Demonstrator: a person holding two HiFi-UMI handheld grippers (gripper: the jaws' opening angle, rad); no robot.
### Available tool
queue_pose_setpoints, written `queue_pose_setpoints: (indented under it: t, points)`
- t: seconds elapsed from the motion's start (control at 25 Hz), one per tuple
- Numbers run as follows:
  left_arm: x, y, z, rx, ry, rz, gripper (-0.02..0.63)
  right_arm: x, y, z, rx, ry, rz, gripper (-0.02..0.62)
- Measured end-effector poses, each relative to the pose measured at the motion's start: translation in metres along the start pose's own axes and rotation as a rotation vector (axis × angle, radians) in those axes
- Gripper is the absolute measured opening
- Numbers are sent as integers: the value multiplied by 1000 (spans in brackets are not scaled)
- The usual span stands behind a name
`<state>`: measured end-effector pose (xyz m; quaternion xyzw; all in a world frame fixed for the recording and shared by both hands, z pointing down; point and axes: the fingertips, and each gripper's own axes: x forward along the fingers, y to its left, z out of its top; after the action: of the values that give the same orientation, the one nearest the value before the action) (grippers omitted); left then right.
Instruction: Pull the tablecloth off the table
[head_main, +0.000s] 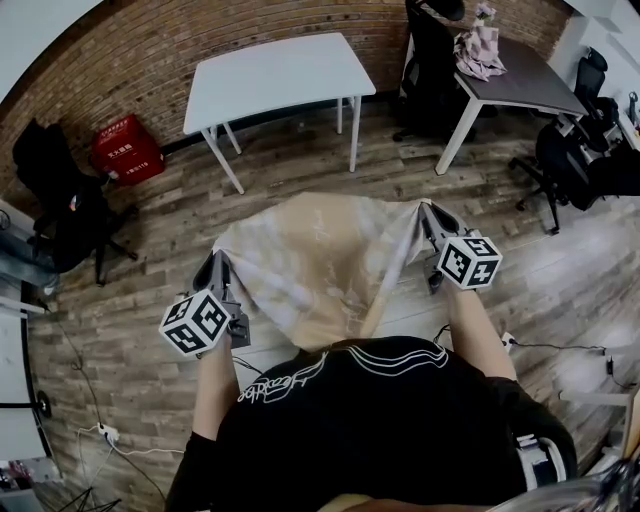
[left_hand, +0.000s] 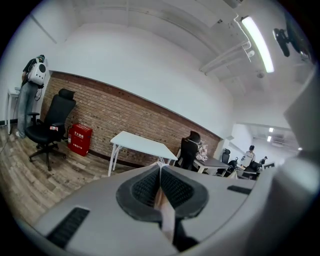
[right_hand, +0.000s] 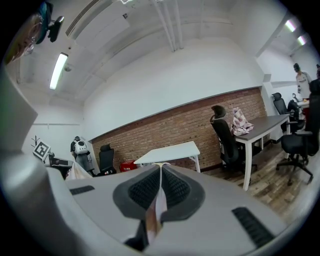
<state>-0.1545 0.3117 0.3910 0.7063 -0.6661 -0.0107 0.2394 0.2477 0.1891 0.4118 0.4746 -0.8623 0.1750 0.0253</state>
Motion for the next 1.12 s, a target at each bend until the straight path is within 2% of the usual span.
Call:
queue_pose_setpoints:
  t: [0.68,1.12]
  points:
    - [-34,-14,-20,-20,-17,9,6,-42,0,-18,-25,12,18,-3]
    - [-37,-30,-15,-3,-34,-12,6,-54,-2,-4,-32,-17,17,-3]
